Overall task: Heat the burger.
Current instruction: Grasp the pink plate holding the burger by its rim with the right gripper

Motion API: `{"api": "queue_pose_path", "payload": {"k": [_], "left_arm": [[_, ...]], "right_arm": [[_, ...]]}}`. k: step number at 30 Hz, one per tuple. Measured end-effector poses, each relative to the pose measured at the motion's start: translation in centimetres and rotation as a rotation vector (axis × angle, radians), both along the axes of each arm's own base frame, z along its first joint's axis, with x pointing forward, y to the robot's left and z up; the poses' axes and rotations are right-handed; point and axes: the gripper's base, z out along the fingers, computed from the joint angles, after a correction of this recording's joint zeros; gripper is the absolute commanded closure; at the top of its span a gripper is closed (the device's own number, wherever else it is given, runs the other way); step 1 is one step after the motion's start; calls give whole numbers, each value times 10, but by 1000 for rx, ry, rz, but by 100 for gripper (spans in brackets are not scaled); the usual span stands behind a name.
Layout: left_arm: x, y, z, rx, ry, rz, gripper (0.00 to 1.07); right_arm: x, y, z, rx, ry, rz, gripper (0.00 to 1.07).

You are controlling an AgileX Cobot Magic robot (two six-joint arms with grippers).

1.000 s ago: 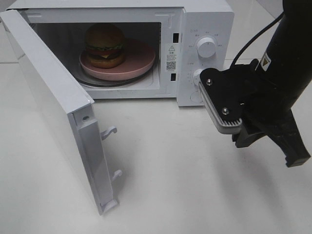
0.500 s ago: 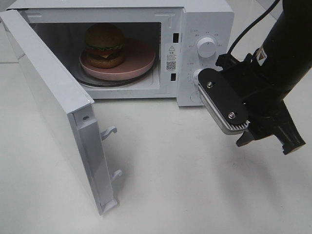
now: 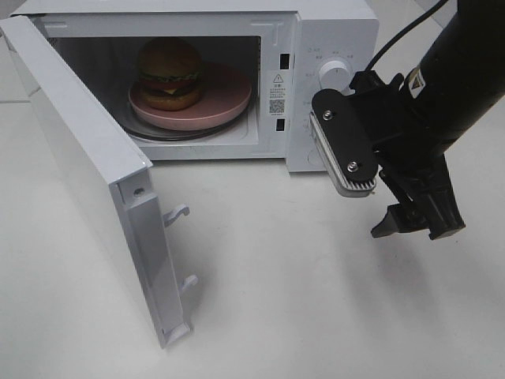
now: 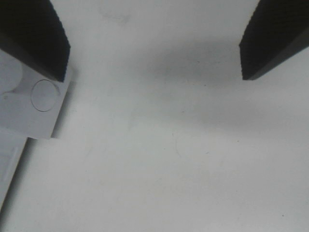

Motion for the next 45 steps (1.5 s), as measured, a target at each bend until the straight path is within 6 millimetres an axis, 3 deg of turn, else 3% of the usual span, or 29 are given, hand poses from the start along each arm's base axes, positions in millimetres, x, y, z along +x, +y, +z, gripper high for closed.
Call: {"api": "queue_pose_path", "payload": {"k": [6,24,34,45], "left_arm": [[0,0,0,0,0,0,7],[0,0,0,0,0,0,7],[0,0,0,0,0,0,7],[0,0,0,0,0,0,7]], "right_arm": [[1,13,5,15,-75,67,16],[43,77,6,62,-174,171,18],[64,95,3,105,-232,177,19],[78,115,-15,103,-232,200,20]]}}
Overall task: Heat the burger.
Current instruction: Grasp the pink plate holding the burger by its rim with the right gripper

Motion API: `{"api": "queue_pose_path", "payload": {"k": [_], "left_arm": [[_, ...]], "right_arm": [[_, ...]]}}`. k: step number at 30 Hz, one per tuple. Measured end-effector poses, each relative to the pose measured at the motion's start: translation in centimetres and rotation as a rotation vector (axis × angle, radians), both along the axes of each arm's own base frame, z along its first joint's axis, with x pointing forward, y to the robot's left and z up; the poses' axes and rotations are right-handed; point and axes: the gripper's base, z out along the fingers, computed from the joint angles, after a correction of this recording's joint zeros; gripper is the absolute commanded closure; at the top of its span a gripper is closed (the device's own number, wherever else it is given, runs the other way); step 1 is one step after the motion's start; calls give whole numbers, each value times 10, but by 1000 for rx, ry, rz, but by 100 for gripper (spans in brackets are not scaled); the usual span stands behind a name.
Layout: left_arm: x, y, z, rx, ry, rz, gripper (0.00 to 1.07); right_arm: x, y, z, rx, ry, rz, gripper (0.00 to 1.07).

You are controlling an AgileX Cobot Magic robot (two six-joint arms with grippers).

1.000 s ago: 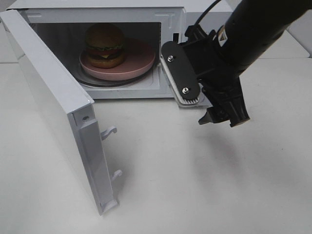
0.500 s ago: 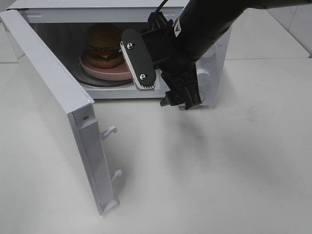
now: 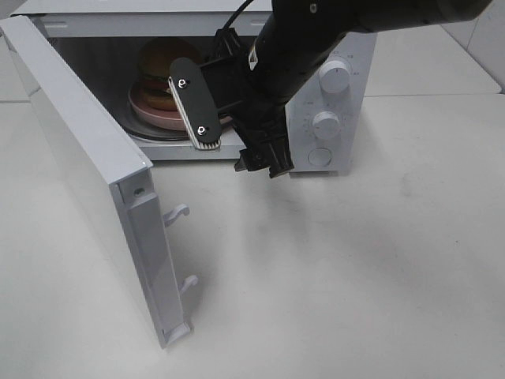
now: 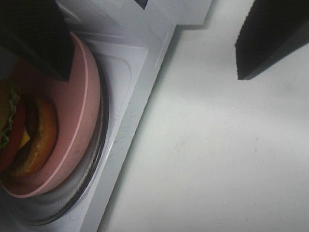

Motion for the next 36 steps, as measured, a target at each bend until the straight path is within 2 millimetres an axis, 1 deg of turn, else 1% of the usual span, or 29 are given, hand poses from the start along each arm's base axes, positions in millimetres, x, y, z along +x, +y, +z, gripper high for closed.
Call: {"api": "queue_pose_path", "payload": {"k": [4,5,6,13,15,20,21,23,24,27,29,36], "left_arm": [[0,0,0,0,0,0,7],[0,0,0,0,0,0,7],[0,0,0,0,0,0,7],[0,0,0,0,0,0,7],[0,0,0,0,0,0,7],[0,0,0,0,0,0,7],[0,0,0,0,0,0,7],[0,0,0,0,0,0,7],[0,0,0,0,0,0,7],[0,0,0,0,0,0,7],[0,0,0,0,0,0,7],[0,0,0,0,0,0,7]], "right_arm": [[10,9,-3,14,-17,2,21],[10,9,-3,14,-17,2,21],[15,13,-5,21,-19,-6,22],[27,22,-12,35,-20,-34,22],[35,29,-19,38,-19,-40,23],[42,34,-24,47,-16,-52,23],[46,37,-29,43,-11,-55,23],[48,39,-31,43,-10,-56,24],[51,41,-36,37,-4,-57,24],[52,42,-40,33,0,-57,24],[59,48,-47,31,5,-61,24],[70,57,-55,47,1,-76,25]]}}
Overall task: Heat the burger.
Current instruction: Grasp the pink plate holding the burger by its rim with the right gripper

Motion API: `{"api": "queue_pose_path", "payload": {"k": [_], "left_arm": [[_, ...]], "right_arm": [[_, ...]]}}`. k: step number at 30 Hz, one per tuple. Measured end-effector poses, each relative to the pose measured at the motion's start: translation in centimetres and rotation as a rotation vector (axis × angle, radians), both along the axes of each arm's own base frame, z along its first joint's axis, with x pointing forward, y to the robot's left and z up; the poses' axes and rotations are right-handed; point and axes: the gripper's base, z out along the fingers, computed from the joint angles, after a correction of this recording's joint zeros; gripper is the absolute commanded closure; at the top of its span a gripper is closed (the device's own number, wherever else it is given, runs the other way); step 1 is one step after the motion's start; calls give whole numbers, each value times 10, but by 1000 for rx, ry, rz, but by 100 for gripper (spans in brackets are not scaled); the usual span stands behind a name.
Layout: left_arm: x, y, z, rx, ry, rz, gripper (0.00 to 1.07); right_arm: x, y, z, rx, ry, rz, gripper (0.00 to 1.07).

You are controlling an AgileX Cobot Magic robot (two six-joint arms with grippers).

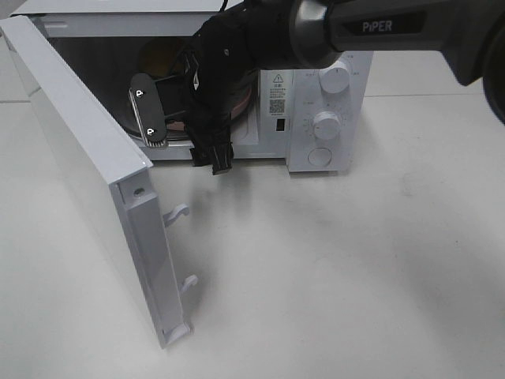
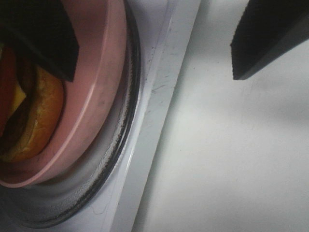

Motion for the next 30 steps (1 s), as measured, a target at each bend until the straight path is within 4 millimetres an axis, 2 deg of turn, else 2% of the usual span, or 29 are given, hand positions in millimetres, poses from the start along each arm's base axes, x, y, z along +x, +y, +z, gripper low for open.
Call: {"api": "queue_pose_path", "payload": {"k": [10,20,21,22,23,24,25,26,27,28,29,30], "left_arm": [[0,0,0,0,0,0,7],[0,0,0,0,0,0,7],[0,0,0,0,0,0,7],[0,0,0,0,0,0,7],[0,0,0,0,0,0,7],[0,0,0,0,0,0,7],[0,0,0,0,0,0,7],[0,0,0,0,0,0,7],[0,0,0,0,0,0,7],[0,0,0,0,0,0,7],[0,0,0,0,0,0,7],[0,0,0,0,0,0,7]], "right_arm": [[20,12,-10,19,1,-33,29],[33,5,-22,44,27,-94,37],[35,3,-23,50,33,-101,45],[35,3,-23,50,33,-101,45],[36,2,-24,56,39,-112,58],[36,2,-24,56,39,-112,58],[36,2,-24,60,34,-112,65],[38,2,-23,73,31,-119,84],[38,2,-23,73,31,-119,84],[38,2,-23,85,26,-123,102],[38,3,-23,90,23,-125,107],[38,3,-23,90,23,-125,107]]}}
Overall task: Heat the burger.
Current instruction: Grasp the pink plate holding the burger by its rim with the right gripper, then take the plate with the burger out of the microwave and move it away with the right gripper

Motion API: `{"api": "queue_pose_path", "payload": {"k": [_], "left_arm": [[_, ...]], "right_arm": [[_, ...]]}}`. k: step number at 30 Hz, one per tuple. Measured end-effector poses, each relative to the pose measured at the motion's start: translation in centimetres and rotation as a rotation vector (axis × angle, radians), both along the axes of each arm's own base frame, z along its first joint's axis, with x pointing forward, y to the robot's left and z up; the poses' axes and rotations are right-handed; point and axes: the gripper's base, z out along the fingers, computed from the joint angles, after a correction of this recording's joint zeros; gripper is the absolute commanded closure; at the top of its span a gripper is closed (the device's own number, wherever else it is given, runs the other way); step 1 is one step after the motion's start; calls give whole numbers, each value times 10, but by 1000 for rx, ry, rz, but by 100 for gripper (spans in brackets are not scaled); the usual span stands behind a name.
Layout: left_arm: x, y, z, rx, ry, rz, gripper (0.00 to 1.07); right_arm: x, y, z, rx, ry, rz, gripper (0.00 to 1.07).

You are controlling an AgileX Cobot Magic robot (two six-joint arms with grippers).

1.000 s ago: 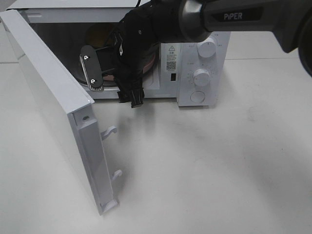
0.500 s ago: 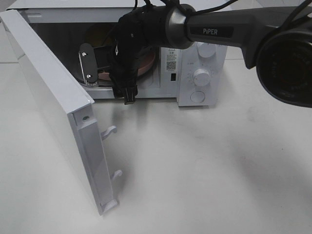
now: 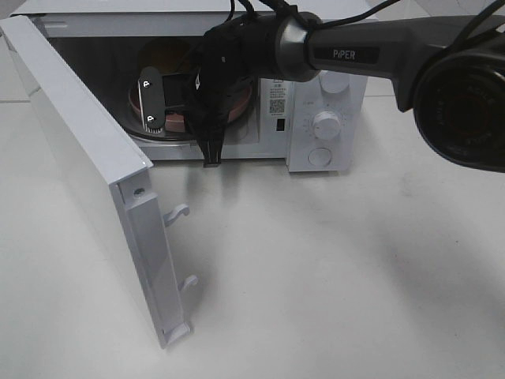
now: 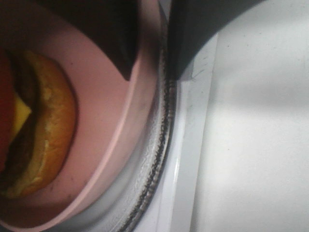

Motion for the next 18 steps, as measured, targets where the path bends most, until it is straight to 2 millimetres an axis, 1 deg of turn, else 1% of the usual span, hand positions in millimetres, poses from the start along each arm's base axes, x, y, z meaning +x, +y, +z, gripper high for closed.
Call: {"api": "queue_pose_path", "payload": {"k": [18], "left_arm": [[0,0,0,0,0,0,7]], "right_arm": [[0,-1,0,1,21,-11,107]]}}
